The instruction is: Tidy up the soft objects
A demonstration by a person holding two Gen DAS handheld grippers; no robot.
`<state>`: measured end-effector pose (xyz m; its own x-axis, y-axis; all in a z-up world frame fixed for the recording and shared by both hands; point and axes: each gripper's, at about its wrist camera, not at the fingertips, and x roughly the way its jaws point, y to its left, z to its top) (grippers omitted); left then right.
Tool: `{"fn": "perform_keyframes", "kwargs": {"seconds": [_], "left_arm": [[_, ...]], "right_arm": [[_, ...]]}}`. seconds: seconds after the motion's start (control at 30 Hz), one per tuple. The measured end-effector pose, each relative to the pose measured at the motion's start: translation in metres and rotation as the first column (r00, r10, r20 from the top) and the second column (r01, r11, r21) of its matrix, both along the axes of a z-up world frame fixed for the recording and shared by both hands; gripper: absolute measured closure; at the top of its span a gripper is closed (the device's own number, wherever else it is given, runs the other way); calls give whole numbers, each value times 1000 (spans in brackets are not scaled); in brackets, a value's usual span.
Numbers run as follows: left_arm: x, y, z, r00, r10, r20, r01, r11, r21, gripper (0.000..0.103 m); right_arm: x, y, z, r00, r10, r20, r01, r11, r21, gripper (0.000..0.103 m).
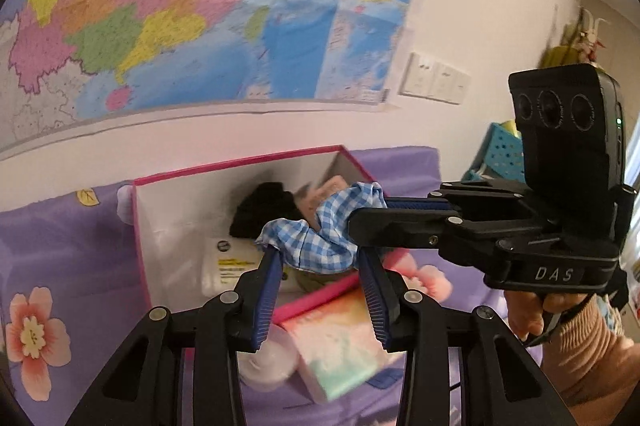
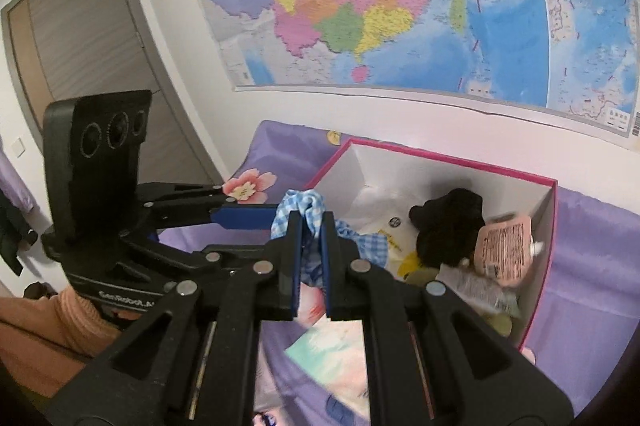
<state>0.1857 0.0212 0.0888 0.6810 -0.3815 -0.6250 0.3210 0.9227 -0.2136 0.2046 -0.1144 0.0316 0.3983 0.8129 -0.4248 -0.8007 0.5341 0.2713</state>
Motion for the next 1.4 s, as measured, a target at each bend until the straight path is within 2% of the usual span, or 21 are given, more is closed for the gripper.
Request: {"fn": "perform_keyframes", "kwargs": {"seconds": [0.37,0.47,0.57,0.67,0.8,1.0,1.13,1.27,1.4], "left_arm": [[38,14,-23,990,118,-75,-114,992,59,64],[39,17,-27,986,140,-89,-135,989,58,62],[33,23,-30,984,157,-87,-153,987,54,58],[23,32,-29,982,174,-70,-172,984,41,57],[4,44,-24,981,192,-35,-191,981,17,57],[-41,60,-23,978,207,0,-207,978,-2,52],[-64,70,-38,976,216,-26,-216,976,3,51],[-78,79,-63,969,227,-96,-226,974,26,51],[-87,87,-86,958,233,-167,-234,972,13,51]], "right_arm": [[55,30,-27,996,-78,-53,75,995,-64,91],[68,35,-41,988,-117,-100,108,990,-94,85],[70,31,-52,981,-135,-140,120,987,-107,85],[62,23,-56,979,-144,-144,128,985,-114,85],[42,3,-55,979,-120,-164,109,991,-76,84],[-2,-17,-53,978,-6,-207,6,1000,0,72],[-34,-16,-65,968,76,-238,-82,997,-16,72],[-63,-7,-81,950,150,-274,-169,985,-47,72],[-88,8,-101,924,218,-315,-256,963,-85,72]]}}
